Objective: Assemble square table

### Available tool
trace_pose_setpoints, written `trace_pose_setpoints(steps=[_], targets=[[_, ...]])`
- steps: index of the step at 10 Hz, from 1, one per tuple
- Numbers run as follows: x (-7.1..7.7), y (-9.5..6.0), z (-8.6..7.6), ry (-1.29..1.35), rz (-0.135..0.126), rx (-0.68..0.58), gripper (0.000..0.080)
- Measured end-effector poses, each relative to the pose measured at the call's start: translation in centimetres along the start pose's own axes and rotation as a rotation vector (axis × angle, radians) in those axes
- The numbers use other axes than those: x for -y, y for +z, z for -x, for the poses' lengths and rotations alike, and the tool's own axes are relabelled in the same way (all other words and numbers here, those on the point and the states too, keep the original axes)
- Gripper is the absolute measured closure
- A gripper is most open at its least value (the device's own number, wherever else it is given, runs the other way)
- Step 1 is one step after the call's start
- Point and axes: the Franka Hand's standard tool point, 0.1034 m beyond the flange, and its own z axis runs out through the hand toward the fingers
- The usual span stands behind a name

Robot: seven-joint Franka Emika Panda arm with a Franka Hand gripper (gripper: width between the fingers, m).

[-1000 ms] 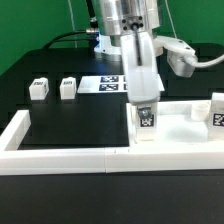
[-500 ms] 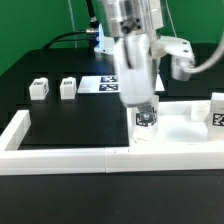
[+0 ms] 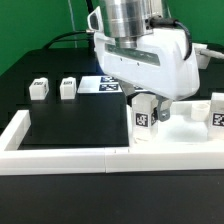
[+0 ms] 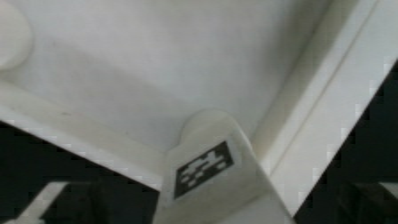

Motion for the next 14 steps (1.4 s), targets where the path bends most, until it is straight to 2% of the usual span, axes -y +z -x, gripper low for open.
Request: trace_pose_setpoints(steps=[1, 2, 3, 4, 5, 6, 10, 12, 14], targets=[[-0.1, -0.2, 0.0, -0.197, 0.036, 0.006, 0.015], [0.2, -0.4, -0.1, -0.28, 0.039, -0.002, 0.015], [0.1, -0.3, -0.1, -0.236, 0.04, -0.002, 0.0177], [0.1, -0.3, -0.1, -0.239, 0.04, -0.002, 0.0309], [0.2, -0.3, -0.1, -0.215, 0.039, -0.002, 0.0309], [0.2, -0.3, 0.0, -0.137, 0.039, -0.004, 0.0492], [0.2, -0.3, -0.1, 0.109, 0.036, -0.008, 0.0511], [0.3, -0.4, -0.3, 0.403, 0.014, 0.0, 0.0511], [0.9, -0.1, 0.1, 0.796, -0.063, -0.005, 0.0509]])
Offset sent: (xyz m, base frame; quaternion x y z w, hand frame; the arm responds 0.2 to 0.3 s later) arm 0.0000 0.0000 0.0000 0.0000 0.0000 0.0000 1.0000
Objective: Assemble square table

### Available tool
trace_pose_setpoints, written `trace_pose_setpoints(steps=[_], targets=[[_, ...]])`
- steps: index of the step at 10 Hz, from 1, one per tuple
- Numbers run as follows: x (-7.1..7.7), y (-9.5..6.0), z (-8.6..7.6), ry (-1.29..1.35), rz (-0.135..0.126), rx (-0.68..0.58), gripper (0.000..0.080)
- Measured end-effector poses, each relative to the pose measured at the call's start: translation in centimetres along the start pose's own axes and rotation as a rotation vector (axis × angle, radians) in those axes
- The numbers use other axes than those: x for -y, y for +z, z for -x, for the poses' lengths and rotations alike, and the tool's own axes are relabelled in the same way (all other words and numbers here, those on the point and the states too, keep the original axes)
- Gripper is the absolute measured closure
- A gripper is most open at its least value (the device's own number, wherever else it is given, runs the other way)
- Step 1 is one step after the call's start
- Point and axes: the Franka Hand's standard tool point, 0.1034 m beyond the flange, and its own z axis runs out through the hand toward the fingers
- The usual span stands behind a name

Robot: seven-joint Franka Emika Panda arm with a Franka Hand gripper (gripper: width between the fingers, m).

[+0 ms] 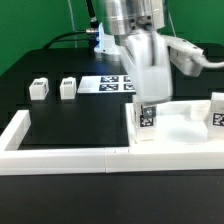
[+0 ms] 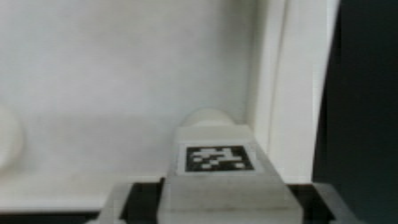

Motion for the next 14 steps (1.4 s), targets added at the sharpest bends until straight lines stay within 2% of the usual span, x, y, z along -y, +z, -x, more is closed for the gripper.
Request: trace_pose_setpoints(steps=[3, 5, 6, 7, 8, 9, 11, 12, 13, 14], targets=[[0.27, 0.05, -0.05, 0.272, -0.007, -0.005, 0.0509], [0.23, 0.06, -0.08, 0.202, -0.005, -0.005, 0.0509], [-0.1, 0.07, -0.42, 0.004, 0.027, 0.002, 0.0323], [0.06, -0.07, -0.69, -0.202, 0.029, 0.007, 0.0209], [0.06, -0.05, -0.64, -0.249, 0.027, 0.007, 0.0209], [0.07, -0.05, -0.68, -0.343, 0.027, 0.008, 0.0162], [0.07, -0.05, -0.69, -0.463, 0.026, 0.009, 0.0153], [0.04, -0.06, -0.73, -0.578, 0.032, 0.009, 0.0153], [-0.01, -0.18, -0.82, -0.758, 0.062, 0.009, 0.0151], [0.47, -0.46, -0.98, -0.881, 0.059, 0.003, 0.0151]])
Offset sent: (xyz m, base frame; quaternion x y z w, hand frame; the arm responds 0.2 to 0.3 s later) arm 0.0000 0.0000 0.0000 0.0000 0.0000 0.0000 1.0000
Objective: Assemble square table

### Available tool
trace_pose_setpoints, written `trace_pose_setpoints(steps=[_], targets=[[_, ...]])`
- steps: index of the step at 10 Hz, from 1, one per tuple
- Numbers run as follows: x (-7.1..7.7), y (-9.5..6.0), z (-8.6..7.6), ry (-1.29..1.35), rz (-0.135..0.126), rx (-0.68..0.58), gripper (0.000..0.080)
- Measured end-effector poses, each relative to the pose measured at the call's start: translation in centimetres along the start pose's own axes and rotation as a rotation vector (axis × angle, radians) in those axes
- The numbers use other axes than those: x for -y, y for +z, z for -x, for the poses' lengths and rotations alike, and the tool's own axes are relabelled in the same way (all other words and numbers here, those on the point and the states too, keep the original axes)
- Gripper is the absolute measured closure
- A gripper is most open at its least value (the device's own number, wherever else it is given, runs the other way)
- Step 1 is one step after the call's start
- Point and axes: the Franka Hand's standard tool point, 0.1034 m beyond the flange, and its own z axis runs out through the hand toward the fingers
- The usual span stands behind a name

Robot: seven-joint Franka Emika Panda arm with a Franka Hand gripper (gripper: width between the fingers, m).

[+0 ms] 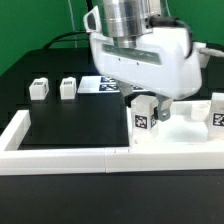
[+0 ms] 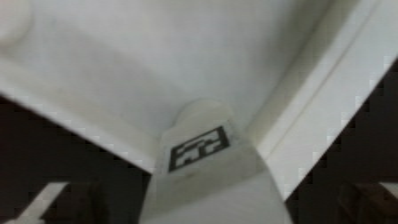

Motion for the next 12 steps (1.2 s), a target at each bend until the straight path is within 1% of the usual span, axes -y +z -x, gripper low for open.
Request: trace_pose_setpoints(steps=[1, 2, 3, 4, 5, 6, 9, 10, 12], targets=[[0.04, -0.02, -0.09, 0.002, -0.006, -0.009, 0.0151], [0.01, 0.07, -0.03, 0.029, -0.004, -0.008, 0.0151], [-0.01, 0.08, -0.04, 0.03, -0.004, -0.008, 0.0266], [0.02, 0.11, 0.0, 0.082, -0.006, -0.006, 0.0266], [-0.03, 0.18, 0.1, 0.177, -0.005, -0.002, 0.0449], [-0.22, 0.23, 0.08, 0.239, -0.002, 0.001, 0.0509], [-0.25, 0.24, 0.07, 0.449, -0.002, 0.002, 0.0509], [-0.36, 0.2, -0.05, 0.564, -0.007, 0.009, 0.0509], [-0.41, 0.26, -0.09, 0.977, -0.036, 0.049, 0.0509]])
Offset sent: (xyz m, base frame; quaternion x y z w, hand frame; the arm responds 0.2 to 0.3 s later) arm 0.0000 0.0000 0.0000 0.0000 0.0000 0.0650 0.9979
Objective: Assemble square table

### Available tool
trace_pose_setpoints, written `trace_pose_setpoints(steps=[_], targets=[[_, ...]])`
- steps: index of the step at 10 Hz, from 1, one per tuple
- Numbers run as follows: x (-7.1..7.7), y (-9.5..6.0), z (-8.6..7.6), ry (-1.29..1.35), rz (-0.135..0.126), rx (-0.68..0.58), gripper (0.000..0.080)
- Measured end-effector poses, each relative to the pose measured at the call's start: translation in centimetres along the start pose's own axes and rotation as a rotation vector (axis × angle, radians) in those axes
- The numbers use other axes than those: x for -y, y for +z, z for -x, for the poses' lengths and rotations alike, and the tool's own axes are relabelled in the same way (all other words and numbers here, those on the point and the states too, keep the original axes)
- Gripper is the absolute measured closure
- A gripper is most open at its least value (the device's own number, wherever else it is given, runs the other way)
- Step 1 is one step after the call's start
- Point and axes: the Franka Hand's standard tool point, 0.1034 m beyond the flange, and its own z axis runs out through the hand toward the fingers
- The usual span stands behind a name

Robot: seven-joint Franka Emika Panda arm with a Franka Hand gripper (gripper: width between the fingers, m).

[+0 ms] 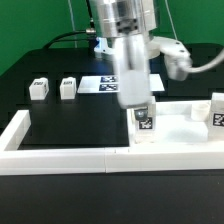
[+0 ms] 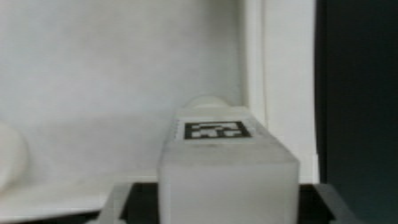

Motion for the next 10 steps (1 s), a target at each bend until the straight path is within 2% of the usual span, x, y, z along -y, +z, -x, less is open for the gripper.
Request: trace_pose_setpoints(steps=[2, 5, 8, 9, 10], targets=[[-0.01, 0.0, 0.1, 0.168, -0.014, 0.011, 0.0509], [0.03, -0.07, 0.1, 0.378, -0.015, 0.009, 0.0509], [-0.03, 0.02, 0.08, 0.347, -0.014, 0.005, 0.0509], [-0.18, 0.08, 0.13, 0.287, -0.006, 0.001, 0.0271], [-0.55, 0.12, 0.39, 0.138, 0.025, -0.001, 0.0271]])
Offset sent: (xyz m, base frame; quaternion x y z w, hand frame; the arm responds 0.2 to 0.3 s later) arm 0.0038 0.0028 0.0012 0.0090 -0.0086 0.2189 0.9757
